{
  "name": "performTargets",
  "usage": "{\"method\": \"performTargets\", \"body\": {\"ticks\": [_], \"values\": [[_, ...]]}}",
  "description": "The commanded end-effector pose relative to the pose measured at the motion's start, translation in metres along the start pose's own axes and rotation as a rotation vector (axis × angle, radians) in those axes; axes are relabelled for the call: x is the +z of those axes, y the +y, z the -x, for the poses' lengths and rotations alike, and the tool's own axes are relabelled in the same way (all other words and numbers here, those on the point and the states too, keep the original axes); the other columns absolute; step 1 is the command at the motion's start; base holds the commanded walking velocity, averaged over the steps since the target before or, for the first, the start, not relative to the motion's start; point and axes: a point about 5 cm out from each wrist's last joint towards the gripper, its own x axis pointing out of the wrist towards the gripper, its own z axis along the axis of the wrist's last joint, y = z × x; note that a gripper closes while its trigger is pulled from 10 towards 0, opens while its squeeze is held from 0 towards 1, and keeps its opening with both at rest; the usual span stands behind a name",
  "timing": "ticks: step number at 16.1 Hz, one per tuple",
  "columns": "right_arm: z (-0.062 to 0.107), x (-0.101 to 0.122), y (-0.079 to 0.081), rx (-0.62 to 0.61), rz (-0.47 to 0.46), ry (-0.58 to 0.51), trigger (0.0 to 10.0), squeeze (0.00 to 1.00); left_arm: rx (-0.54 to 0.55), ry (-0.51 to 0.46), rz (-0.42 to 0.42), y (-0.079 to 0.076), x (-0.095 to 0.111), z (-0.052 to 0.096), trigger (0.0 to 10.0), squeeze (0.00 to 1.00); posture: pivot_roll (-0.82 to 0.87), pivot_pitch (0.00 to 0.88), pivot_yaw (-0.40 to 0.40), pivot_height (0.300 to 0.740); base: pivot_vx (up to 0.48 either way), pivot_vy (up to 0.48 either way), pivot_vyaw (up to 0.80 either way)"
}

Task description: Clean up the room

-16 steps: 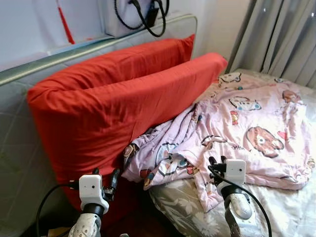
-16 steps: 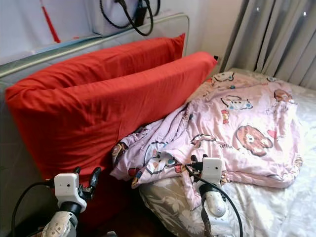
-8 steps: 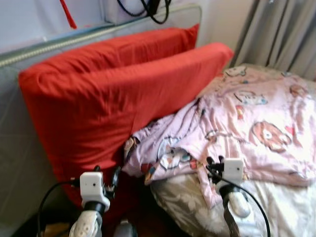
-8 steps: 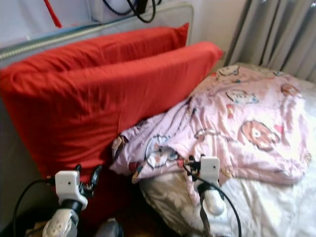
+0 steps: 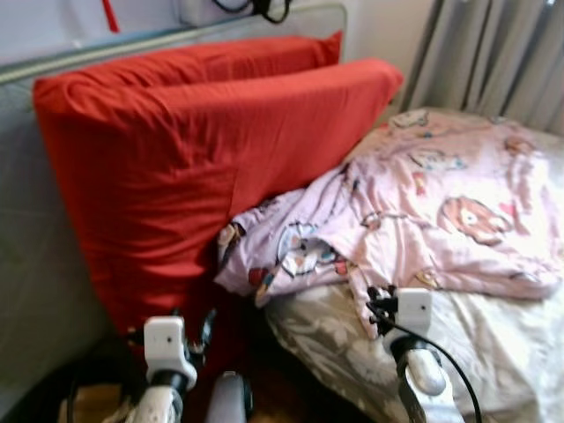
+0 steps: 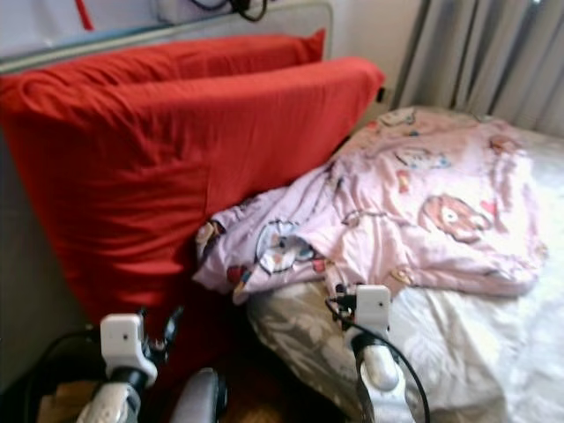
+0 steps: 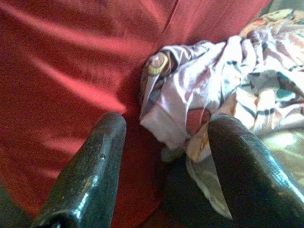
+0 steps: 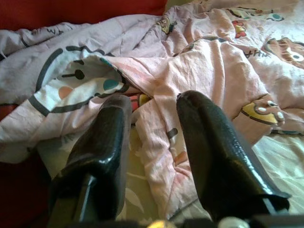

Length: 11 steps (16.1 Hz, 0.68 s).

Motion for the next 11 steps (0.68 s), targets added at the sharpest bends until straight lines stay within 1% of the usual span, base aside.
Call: {"method": "performTargets", "body": {"ticks": [1, 7, 11], "values": [[-0.0025, 0.0054, 0.0012, 0.01, 0.005, -0.018, 10.0, 0.0, -0.016, -0.024, -0.004, -0.0037, 0.0066, -0.0047, 10.0, 0.0, 0.1, 0.0, -0.019, 0.618, 0.0, 0.0, 0.0], [-0.002, 0.0031, 0.0037, 0.027, -0.001, -0.011, 10.0, 0.0, -0.021, -0.023, -0.003, -0.0044, 0.0072, -0.0057, 10.0, 0.0, 0.1, 0.0, -0.017, 0.618, 0.0, 0.0, 0.78], [-0.0018, 0.0026, 0.0023, 0.013, -0.014, -0.01, 10.0, 0.0, -0.028, -0.019, -0.002, -0.0056, 0.0067, -0.0054, 10.0, 0.0, 0.1, 0.0, -0.015, 0.618, 0.0, 0.0, 0.0]]}}
